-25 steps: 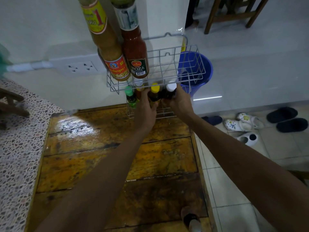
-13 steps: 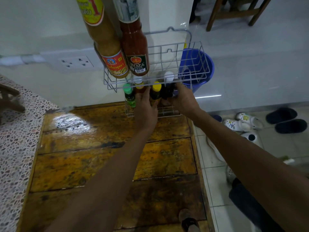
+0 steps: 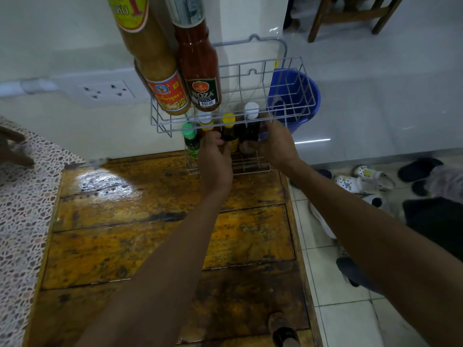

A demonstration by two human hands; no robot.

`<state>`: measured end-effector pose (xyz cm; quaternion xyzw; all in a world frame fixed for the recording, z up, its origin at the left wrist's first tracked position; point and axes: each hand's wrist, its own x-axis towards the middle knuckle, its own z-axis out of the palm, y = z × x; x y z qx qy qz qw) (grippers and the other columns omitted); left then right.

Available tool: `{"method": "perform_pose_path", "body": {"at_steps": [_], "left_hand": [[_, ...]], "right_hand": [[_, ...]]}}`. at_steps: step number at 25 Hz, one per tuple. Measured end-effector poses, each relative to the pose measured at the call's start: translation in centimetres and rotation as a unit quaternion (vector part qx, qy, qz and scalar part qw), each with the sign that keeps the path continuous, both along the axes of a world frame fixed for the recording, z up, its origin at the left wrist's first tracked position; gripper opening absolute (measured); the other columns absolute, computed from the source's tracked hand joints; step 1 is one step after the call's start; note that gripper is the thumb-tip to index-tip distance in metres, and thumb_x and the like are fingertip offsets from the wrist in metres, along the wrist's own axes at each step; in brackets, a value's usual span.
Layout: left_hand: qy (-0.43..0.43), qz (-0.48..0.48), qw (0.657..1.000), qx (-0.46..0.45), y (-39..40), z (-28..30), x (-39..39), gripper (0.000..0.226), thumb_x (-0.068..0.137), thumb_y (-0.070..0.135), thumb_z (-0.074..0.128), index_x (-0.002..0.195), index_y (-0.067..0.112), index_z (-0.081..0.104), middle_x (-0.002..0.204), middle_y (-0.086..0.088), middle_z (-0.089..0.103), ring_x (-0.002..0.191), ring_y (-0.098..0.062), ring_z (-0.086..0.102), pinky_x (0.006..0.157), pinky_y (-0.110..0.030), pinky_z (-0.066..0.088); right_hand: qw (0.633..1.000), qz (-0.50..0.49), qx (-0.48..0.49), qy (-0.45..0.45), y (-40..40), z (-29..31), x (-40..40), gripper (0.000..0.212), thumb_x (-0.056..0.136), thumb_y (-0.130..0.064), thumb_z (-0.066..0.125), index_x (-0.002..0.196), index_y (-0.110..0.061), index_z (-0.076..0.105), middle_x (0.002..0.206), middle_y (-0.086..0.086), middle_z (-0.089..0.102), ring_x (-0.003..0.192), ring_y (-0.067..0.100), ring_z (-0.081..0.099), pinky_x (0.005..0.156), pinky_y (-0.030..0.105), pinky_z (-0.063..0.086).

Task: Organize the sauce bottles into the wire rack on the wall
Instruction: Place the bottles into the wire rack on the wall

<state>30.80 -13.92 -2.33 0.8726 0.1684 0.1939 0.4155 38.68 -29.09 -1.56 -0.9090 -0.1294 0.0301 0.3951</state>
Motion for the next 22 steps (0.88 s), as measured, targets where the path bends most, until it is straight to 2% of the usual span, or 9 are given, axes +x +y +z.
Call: {"method": "perform_pose_path", "body": {"at_steps": [2,5,7,10,14,19,22], "left_hand": [[-0.004,0.003,1.0,0.0,0.2,0.2,0.1,0.03,0.096,0.016,0.07,0.123,0.006,0.061,0.106,-0.011,0.067,0.094,-0.025,0.064,0.077,-0.042,0.056],[-0.009,-0.01,1.0,0.027,0.1,0.8,0.2,0.045,0.096,0.024,0.071,0.138,0.011,0.058,0.102,-0.008,0.062,0.089,-0.02,0.061,0.074,-0.031,0.051],[-0.004,-0.016,0.999,0.048,0.1,1.1,0.3,0.047,0.097,0.028,0.07,0.139,0.012,0.058,0.106,-0.01,0.061,0.089,-0.023,0.061,0.073,-0.034,0.05],[0.009,-0.009,0.997,0.076,0.0,1.4,0.5,0.043,0.098,0.031,0.068,0.135,0.011,0.061,0.109,-0.011,0.062,0.09,-0.026,0.061,0.068,-0.032,0.044],[0.012,0.006,0.995,0.102,0.2,1.6,0.5,0.044,0.099,0.035,0.066,0.137,0.013,0.059,0.107,-0.007,0.062,0.089,-0.023,0.06,0.064,-0.029,0.035],[0.011,0.018,0.99,0.137,0.0,1.5,0.6,0.037,0.101,0.032,0.063,0.131,0.01,0.063,0.111,-0.009,0.065,0.088,-0.026,0.064,0.062,-0.03,0.037],[-0.024,0.026,0.995,0.091,-0.1,1.3,0.6,0.022,0.099,0.017,0.066,0.116,0.005,0.062,0.103,-0.01,0.066,0.083,-0.028,0.064,0.061,-0.037,0.047]], "right_hand": [[1.0,0.015,0.002,0.001,0.1,0.0,0.1,0.065,0.075,-0.028,0.085,0.13,-0.017,0.052,0.125,0.0,0.063,0.112,0.012,0.059,0.085,0.018,0.049],[0.997,0.073,0.014,0.011,-0.3,0.2,0.3,0.065,0.077,-0.032,0.076,0.135,-0.016,0.05,0.131,0.007,0.06,0.121,0.022,0.058,0.096,0.043,0.055],[0.997,0.074,0.022,0.02,-0.7,0.3,0.5,0.067,0.075,-0.04,0.071,0.135,-0.017,0.051,0.133,0.007,0.059,0.125,0.024,0.057,0.095,0.049,0.055],[0.998,0.051,0.021,0.026,-0.7,0.6,0.5,0.069,0.077,-0.029,0.078,0.138,-0.019,0.047,0.129,0.004,0.063,0.122,0.022,0.059,0.095,0.045,0.056],[1.0,0.022,0.0,0.003,-0.2,0.0,0.3,0.066,0.08,-0.027,0.083,0.136,-0.019,0.049,0.125,0.0,0.067,0.116,0.014,0.062,0.088,0.021,0.052],[1.0,0.001,0.016,-0.027,0.4,-0.1,-0.3,0.066,0.077,-0.025,0.086,0.132,-0.016,0.05,0.123,0.003,0.068,0.11,0.016,0.066,0.084,0.025,0.056],[1.0,-0.004,0.005,-0.028,0.8,-0.2,-0.5,0.068,0.077,-0.025,0.086,0.133,-0.016,0.049,0.124,0.004,0.068,0.112,0.02,0.066,0.089,0.034,0.058]]}}
